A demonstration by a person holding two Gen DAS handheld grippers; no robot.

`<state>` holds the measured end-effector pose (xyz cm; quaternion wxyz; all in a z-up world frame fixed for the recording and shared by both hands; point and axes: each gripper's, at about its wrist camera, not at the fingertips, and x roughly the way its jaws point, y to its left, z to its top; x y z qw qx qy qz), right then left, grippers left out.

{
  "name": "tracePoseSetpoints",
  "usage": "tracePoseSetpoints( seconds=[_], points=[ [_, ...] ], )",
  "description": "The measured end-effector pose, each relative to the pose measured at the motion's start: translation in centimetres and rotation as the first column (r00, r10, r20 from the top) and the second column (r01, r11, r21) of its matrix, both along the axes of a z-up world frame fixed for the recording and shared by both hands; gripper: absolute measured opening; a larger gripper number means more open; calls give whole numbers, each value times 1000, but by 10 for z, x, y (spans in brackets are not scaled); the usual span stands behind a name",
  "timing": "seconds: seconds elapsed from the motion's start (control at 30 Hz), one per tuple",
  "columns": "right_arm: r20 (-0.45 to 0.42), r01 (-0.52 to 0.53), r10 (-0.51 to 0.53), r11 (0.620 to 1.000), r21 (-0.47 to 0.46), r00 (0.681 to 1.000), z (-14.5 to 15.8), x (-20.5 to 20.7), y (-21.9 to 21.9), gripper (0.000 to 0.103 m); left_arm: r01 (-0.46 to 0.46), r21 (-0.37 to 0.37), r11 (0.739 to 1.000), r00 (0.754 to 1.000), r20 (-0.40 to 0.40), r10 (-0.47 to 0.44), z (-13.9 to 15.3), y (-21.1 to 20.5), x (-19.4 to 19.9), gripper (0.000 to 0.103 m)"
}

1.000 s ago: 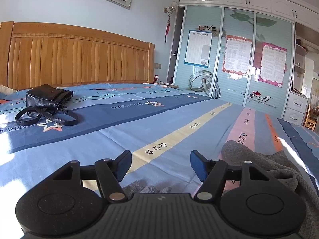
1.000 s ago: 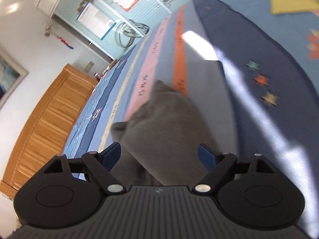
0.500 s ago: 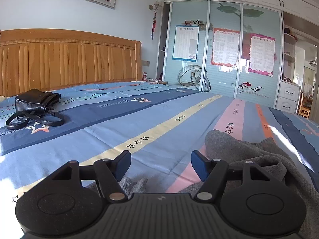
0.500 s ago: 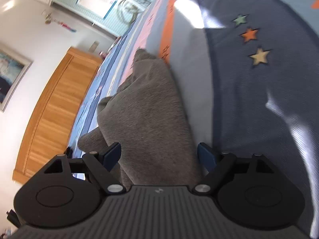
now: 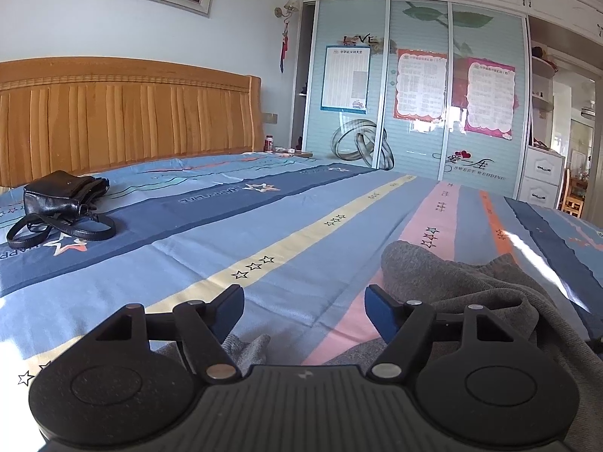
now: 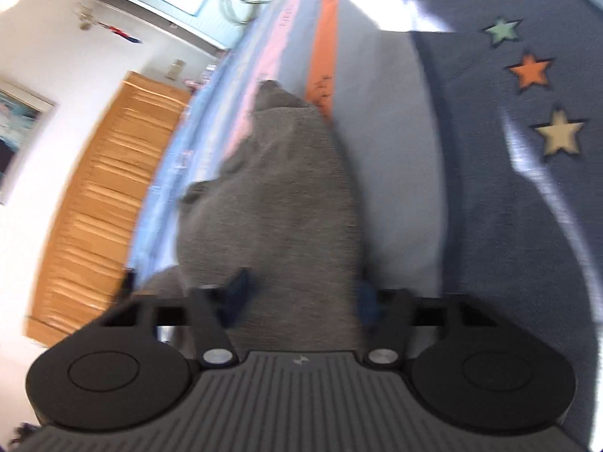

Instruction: Fold clothes

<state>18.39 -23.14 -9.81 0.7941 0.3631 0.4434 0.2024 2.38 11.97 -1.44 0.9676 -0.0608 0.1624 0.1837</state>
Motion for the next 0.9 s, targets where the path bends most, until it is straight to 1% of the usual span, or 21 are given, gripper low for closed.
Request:
tracePoseSetpoints(
  seconds=[0.03,0.13,0.23,0.33,0.37,0.4,0.47,0.57,0.6,0.67,0.7,0.73,0.77,0.83,0.87,0.9],
  points=[
    [-12,6,-6,1000,-24,1000,0,-2,-1,22,0,2,1000,1000,2,0,0,0,0,74],
    [14,-2,3,998,-69,1000,3,-12,6,17,-1,7,1000,1000,6,1,2,0,-1,74],
    [102,20,0,982,-188,995,20,-27,27,14,-6,10,1000,1000,12,6,5,1,-2,74],
    [238,37,54,932,-361,970,48,-49,55,13,-16,5,1000,1000,19,16,7,2,-3,75],
    [275,54,63,915,-400,959,57,-56,62,13,-19,1,1000,1000,21,19,8,2,-4,75],
    [304,79,66,895,-440,950,64,-62,66,13,-20,-5,1000,1000,22,21,8,2,-4,75],
    [365,155,60,832,-533,929,81,-74,68,13,-19,-13,1000,1000,23,20,9,1,-5,75],
    [422,258,33,748,-611,906,102,-90,58,4,-15,-9,1000,999,32,15,12,-2,-6,76],
    [445,301,21,708,-639,896,107,-96,52,0,-14,-8,1000,999,35,14,13,-3,-6,76],
    [488,378,14,615,-692,872,118,-108,40,0,-13,-11,1000,999,38,14,15,-3,-7,76],
    [483,382,11,597,-705,875,121,-111,31,0,-13,-12,1000,999,40,13,15,-3,-7,76],
    [467,375,-17,620,-689,884,121,-113,14,0,-13,-14,1000,999,40,14,16,-3,-7,76],
    [451,365,-46,663,-654,891,119,-115,-1,0,-14,-17,1000,999,40,15,16,-3,-7,76],
    [377,280,-70,795,-538,924,105,-116,-18,9,-13,-23,1000,999,40,14,16,-3,-8,77],
    [337,238,-76,850,-470,938,99,-116,-27,11,-12,-25,1000,999,40,13,16,-4,-8,77],
    [297,197,-78,897,-395,952,92,-117,-35,18,-10,-24,1000,999,39,11,16,-4,-8,77]
  ],
)
